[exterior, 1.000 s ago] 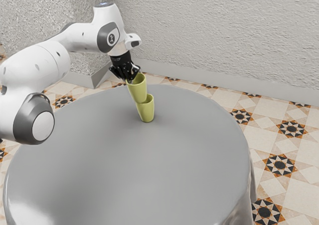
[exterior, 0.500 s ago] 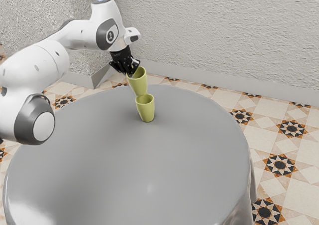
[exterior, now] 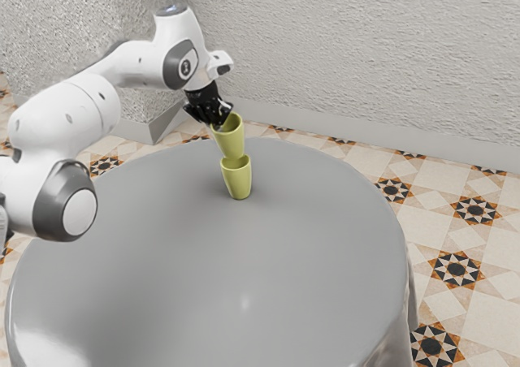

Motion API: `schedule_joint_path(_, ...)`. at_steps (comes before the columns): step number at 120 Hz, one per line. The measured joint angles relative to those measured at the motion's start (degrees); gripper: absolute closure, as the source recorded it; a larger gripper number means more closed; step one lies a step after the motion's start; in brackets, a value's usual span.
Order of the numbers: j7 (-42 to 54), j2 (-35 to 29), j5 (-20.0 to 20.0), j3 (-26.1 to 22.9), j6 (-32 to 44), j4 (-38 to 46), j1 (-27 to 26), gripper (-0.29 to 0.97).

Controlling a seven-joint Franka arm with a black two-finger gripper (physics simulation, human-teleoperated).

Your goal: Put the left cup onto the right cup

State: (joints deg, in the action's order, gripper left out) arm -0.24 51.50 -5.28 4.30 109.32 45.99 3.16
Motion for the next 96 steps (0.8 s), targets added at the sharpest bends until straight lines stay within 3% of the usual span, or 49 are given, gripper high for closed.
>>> schedule_joint_path(96, -0.24, 1.24, -0.05, 0.34, 1.51, 1.16, -0.93, 0.78)
